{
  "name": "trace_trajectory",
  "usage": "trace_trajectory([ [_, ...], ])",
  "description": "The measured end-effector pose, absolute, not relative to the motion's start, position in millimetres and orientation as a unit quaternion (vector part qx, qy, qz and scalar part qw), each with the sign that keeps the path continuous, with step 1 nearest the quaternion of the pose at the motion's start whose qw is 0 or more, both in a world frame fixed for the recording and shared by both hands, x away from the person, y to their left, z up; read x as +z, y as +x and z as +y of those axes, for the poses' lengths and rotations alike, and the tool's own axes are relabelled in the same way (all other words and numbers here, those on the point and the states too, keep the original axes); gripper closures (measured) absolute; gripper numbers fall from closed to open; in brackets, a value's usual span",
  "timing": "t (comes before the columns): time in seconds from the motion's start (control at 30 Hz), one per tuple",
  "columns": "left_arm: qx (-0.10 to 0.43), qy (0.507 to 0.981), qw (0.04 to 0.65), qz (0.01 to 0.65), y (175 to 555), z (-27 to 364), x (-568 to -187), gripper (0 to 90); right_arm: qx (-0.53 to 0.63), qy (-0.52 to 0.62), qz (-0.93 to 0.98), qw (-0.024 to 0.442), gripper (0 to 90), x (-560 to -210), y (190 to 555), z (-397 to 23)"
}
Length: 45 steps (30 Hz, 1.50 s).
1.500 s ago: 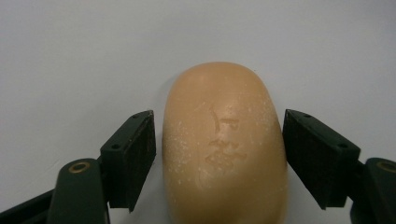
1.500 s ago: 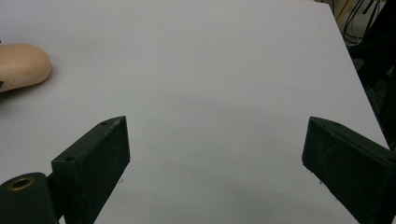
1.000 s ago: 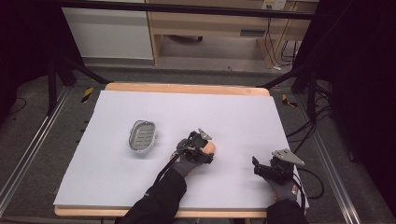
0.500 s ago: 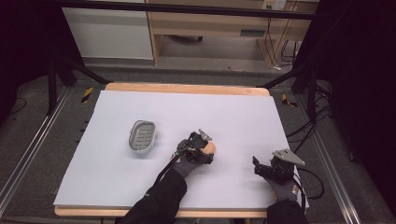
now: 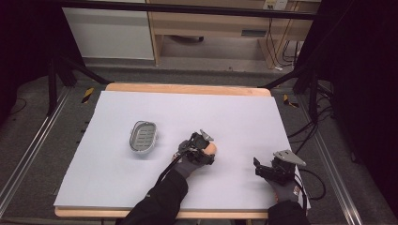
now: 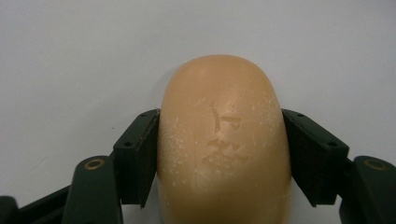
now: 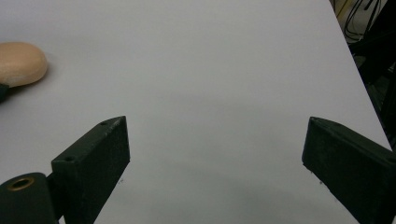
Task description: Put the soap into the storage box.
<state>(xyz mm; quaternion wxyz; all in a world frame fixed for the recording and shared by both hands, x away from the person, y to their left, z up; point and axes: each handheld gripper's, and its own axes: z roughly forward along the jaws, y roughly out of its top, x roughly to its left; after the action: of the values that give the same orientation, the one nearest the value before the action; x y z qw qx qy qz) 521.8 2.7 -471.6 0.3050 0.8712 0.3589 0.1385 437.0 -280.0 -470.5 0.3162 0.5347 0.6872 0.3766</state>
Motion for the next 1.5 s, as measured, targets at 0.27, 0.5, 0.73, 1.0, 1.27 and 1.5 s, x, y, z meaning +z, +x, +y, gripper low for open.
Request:
trace_trajectory([
  [0.27,0.145,0.863,0.321,0.363,518.2,6.4,-462.3,31.9,0.378,0.535,0.686,0.316,7.7,-469.7,437.1,-280.1],
  [0.5,0.144,0.86,0.336,0.356,510.0,9.7,-450.4,31.9,0.38,0.537,0.683,0.317,7.7,-469.0,436.7,-280.7],
  [0.73,0.152,0.856,0.348,0.351,503.6,18.3,-438.0,31.9,0.382,0.537,0.682,0.318,7.7,-468.0,436.8,-280.8],
  [1.0,0.159,0.849,0.357,0.356,501.3,36.1,-427.5,31.9,0.38,0.537,0.683,0.316,7.7,-468.9,437.2,-280.5],
  [1.27,0.163,0.843,0.362,0.363,501.8,51.0,-422.0,31.9,0.378,0.54,0.682,0.317,7.7,-469.5,436.9,-281.0],
  [1.5,0.17,0.838,0.366,0.368,498.6,64.9,-417.2,31.9,0.374,0.539,0.685,0.317,7.8,-470.6,437.5,-280.2],
])
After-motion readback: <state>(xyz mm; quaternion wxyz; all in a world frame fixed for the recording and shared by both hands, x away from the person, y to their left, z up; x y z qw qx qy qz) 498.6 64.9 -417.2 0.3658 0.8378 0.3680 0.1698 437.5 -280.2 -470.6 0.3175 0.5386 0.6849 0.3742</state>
